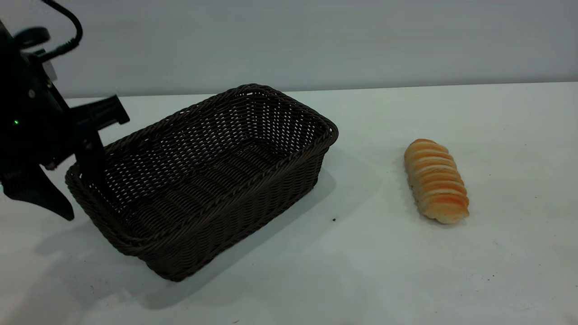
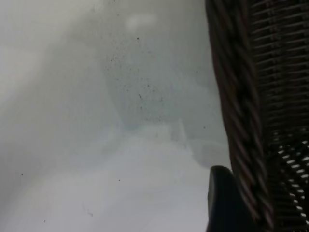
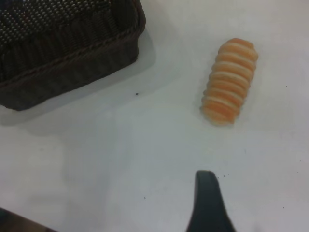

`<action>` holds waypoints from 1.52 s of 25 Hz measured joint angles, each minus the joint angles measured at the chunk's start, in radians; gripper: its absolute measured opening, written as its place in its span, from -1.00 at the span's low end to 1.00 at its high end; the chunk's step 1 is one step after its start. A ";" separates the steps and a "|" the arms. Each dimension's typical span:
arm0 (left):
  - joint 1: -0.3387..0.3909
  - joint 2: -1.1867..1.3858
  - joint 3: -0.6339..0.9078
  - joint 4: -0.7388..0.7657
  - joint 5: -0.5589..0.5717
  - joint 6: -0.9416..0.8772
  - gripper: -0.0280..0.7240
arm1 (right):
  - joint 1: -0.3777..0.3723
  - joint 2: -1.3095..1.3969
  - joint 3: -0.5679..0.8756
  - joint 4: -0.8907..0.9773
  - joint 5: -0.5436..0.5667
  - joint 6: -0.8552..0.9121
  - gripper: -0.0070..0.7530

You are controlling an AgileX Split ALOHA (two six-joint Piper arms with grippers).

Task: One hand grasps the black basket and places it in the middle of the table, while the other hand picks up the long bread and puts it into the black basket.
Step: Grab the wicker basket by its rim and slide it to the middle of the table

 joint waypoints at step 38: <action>0.001 0.241 -0.153 -0.105 -0.119 0.486 -0.55 | 0.000 0.000 0.000 -0.022 0.058 0.005 0.36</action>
